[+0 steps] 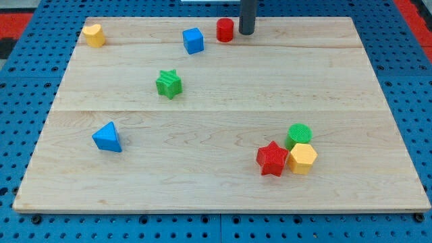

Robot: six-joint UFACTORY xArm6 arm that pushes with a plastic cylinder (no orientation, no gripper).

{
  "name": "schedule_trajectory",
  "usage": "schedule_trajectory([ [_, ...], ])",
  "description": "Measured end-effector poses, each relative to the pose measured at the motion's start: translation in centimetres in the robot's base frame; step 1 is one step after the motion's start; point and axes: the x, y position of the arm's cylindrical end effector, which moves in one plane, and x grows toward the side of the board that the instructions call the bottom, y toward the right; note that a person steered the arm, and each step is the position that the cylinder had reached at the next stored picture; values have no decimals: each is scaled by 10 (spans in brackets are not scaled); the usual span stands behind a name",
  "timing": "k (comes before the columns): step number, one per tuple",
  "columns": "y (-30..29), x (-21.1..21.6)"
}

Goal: Move the red circle to the right side of the green star

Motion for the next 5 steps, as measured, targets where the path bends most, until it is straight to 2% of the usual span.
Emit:
schedule_trajectory([
  [1, -12, -30],
  [2, -97, -14],
  [5, -8, 84],
])
